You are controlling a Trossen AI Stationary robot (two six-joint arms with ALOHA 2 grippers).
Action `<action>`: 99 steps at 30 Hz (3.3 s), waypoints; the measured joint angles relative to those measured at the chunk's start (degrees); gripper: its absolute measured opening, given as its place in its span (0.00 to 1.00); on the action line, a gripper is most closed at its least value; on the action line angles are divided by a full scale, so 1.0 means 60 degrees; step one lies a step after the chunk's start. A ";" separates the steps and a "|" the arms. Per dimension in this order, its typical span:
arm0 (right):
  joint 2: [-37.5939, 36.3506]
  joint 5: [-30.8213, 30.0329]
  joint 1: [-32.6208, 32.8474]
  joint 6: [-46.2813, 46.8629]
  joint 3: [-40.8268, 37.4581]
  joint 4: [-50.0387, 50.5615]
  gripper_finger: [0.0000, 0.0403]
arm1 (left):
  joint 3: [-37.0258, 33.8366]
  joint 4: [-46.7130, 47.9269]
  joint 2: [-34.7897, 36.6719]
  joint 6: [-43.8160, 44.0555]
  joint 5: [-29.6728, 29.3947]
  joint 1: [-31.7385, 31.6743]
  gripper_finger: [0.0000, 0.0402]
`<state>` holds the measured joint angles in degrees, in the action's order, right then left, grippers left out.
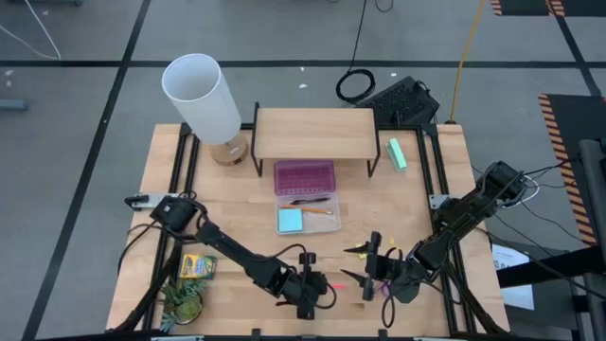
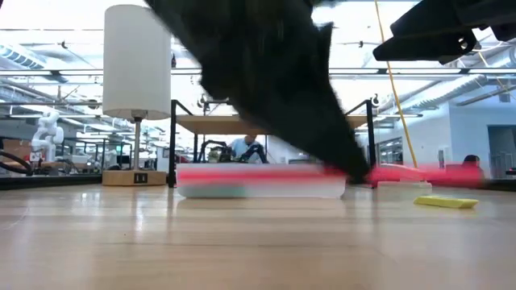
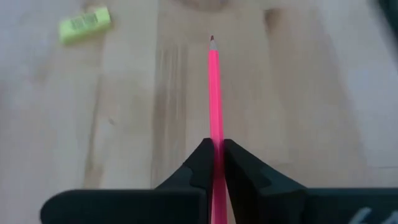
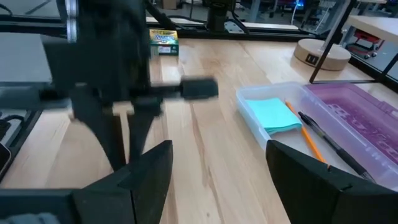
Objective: Pack school essentials
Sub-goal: Put the pink pencil into the violet supply box, then put the crayon box into the violet supply box
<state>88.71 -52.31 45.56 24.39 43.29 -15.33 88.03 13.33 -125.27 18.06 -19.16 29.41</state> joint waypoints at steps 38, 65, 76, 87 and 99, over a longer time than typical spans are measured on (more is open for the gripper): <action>0.0000 -0.0018 0.0045 -0.0221 -0.0007 0.0176 0.62 | 0.0033 0.4337 0.2053 -0.2679 -0.0048 -0.4834 0.08; -0.0003 -0.0022 0.0047 -0.0217 -0.0007 0.0069 0.62 | 0.0037 0.4752 0.1631 -0.2775 0.0025 -0.4761 0.22; 0.0000 -0.0022 0.0047 -0.0217 -0.0007 0.0103 0.62 | 0.0037 0.4820 0.1359 -0.2777 -0.0974 -0.4709 0.43; -0.0003 -0.0076 0.0030 -0.0213 -0.0007 0.0105 0.62 | 0.0046 0.5149 0.1920 -0.2263 -0.1585 -0.3348 0.44; 0.0000 0.0266 -0.0015 -0.0125 -0.0523 -0.1043 0.62 | 0.0050 0.9801 0.2736 0.2810 -0.0935 -0.0005 0.44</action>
<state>88.71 -50.72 45.47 23.64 40.15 -21.59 88.32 72.14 -108.85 34.93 -24.77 29.38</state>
